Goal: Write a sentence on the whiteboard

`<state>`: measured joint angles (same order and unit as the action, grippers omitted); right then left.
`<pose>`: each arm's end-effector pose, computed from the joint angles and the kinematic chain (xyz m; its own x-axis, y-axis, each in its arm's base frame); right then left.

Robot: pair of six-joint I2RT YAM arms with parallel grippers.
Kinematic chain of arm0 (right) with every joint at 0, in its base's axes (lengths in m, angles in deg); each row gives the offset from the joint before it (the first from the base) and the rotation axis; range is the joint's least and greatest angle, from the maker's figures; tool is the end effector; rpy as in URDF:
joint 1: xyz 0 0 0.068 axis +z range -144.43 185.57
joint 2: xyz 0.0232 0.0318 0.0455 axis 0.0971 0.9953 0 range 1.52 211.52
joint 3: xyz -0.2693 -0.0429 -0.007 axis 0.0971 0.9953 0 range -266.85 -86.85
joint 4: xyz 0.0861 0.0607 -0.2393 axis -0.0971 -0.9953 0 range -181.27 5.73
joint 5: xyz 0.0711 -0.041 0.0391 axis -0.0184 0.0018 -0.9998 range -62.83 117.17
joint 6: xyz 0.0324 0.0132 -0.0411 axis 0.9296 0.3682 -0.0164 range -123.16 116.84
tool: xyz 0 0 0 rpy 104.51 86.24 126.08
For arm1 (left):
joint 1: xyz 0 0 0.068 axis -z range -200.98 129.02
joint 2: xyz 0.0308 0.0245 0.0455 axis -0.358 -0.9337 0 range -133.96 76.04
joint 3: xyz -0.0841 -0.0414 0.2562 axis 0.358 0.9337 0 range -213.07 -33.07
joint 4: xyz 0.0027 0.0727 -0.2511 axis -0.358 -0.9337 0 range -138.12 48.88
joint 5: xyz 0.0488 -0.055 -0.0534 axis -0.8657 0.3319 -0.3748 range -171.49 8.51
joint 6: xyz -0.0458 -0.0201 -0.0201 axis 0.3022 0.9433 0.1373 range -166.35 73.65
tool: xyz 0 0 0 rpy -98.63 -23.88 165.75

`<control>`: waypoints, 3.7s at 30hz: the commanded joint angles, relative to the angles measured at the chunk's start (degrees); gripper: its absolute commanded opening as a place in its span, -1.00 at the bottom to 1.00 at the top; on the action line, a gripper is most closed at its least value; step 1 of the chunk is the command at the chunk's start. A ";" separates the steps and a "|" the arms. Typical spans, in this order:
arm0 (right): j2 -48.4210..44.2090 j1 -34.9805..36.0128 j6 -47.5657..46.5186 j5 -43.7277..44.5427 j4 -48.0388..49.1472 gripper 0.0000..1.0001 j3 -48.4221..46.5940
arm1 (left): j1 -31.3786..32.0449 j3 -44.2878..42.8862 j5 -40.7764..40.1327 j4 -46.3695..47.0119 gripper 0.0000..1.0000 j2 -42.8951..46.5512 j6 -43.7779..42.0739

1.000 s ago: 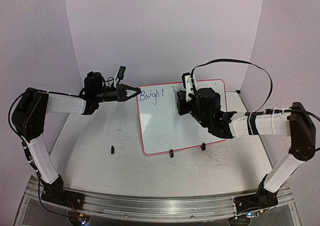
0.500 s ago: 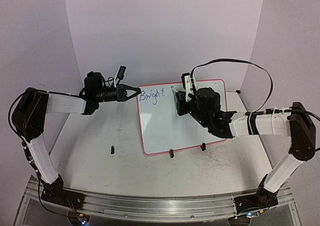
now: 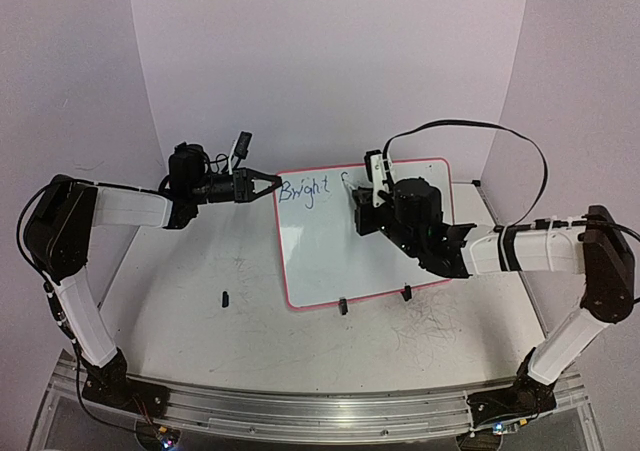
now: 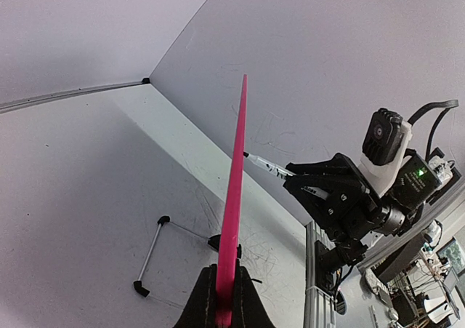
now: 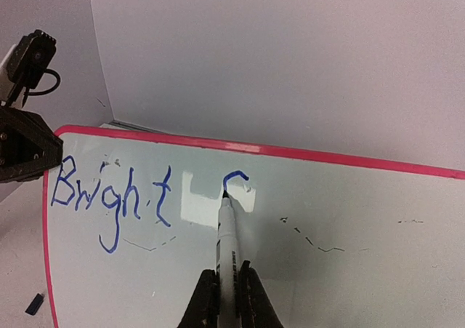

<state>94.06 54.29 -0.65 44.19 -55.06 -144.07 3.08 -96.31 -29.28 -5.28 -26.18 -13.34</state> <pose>0.2545 0.2740 0.2730 -0.0932 -0.0427 -0.9947 -0.5229 0.8523 0.0124 0.3535 -0.1885 0.2588 -0.5706 -0.1109 -0.8137 0.7864 0.2116 -0.5803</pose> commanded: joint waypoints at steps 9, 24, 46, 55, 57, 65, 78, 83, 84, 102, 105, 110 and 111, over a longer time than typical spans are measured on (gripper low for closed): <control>-2.51 1.09 2.21 0.64 -3.96 -1.00 3.26 | 1.71 0.09 1.07 -0.17 -1.00 0.35 0.07; -5.04 3.77 3.84 -1.61 -2.48 -1.00 0.51 | 1.87 0.01 1.06 -0.28 -1.00 0.09 -0.04; -0.61 1.57 1.27 0.37 0.66 -1.00 -1.91 | 1.87 -0.05 1.19 -0.40 -1.00 0.00 -0.25; 0.50 1.14 2.12 2.56 -0.53 -1.00 -1.30 | 1.86 -0.09 1.28 -0.41 -1.00 -0.06 -0.34; 0.71 1.03 2.28 2.74 -0.59 -1.00 -1.04 | 1.87 -0.09 1.30 -0.44 -1.00 -0.13 -0.32; 0.57 0.78 3.17 5.39 -2.02 -1.00 -0.80 | 1.87 -0.13 1.32 -0.42 -1.00 -0.27 -0.36; -2.23 0.62 3.19 6.59 -1.41 -1.00 0.19 | 1.88 -0.13 1.21 -0.47 -1.00 -0.43 -0.35; -6.84 0.58 0.94 -0.78 4.31 -1.00 4.18 | 1.91 -0.16 1.31 -0.52 -1.00 -0.53 -0.31; -7.24 0.51 1.01 -0.96 4.60 -1.00 4.53 | 1.93 -0.15 1.23 -0.52 -1.00 -0.47 -0.34; -6.05 -0.20 -0.77 -3.90 3.39 -1.00 4.99 | 2.05 -0.09 1.07 -0.72 -1.00 -0.35 -0.55; -5.61 -0.22 -0.69 -3.73 3.32 -1.00 4.91 | 2.05 -0.12 1.12 -0.72 -1.00 -0.35 -0.59; -4.93 -0.21 -0.48 -4.21 3.22 -1.00 4.40 | 2.05 -0.09 1.09 -0.80 -1.00 -0.28 -0.57; -4.91 -0.22 -0.44 -3.89 3.14 -1.00 4.40 | 2.05 -0.09 1.06 -0.77 -1.00 -0.28 -0.58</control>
<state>88.24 54.34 -1.40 40.71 -53.55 -138.68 3.36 -96.31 -29.41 -5.07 -26.24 -13.38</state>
